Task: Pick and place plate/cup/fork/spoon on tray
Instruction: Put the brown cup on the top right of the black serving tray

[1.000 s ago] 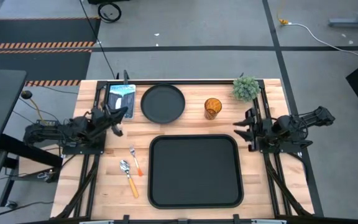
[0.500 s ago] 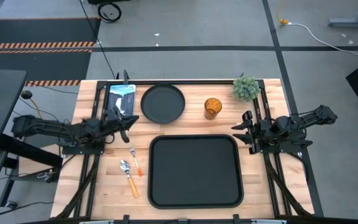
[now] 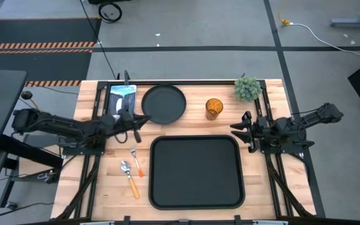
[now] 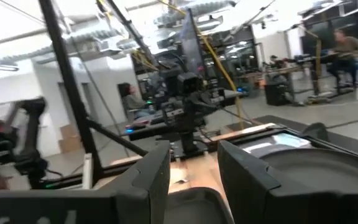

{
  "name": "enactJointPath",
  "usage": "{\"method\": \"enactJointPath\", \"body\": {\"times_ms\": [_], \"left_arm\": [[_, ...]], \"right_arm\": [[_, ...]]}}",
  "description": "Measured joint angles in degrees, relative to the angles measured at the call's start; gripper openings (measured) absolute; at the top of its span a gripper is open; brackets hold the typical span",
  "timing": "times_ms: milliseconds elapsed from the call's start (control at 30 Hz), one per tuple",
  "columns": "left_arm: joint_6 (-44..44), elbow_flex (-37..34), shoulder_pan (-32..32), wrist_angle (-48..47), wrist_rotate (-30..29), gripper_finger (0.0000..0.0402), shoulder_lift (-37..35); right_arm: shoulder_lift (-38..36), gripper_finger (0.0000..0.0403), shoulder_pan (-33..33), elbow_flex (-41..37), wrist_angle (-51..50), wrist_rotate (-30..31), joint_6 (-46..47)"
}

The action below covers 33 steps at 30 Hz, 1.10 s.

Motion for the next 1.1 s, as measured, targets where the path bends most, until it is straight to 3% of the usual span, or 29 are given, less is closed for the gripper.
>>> {"method": "enactJointPath", "body": {"times_ms": [267, 433, 533, 767, 1100], "left_arm": [[-0.34, 10.38, 4.21, -0.2, -0.06, 0.0011, 12.21], [-3.43, 17.5, 6.69, -0.53, 0.66, 0.0011, 20.44], [-6.61, 22.67, 8.03, -1.97, 4.13, 0.0011, 25.91], [-11.61, 37.21, 10.27, -14.6, 10.15, 0.0012, 37.77], [-12.58, 57.38, 10.91, -30.84, 15.28, 0.0066, 51.26]], "right_arm": [[4.62, 0.0142, 0.0, 0.0, 0.15, 8.25, 3.39], [6.73, 0.0142, 0.0, 0.05, -0.14, 8.96, 4.9], [7.54, 0.0142, 0.0, 1.31, -2.45, 9.95, 4.02], [7.64, 0.0142, 0.0, 8.19, -15.65, 18.08, 2.37], [7.2, 0.0142, 0.0, 14.34, -27.59, 18.52, 1.84]]}}
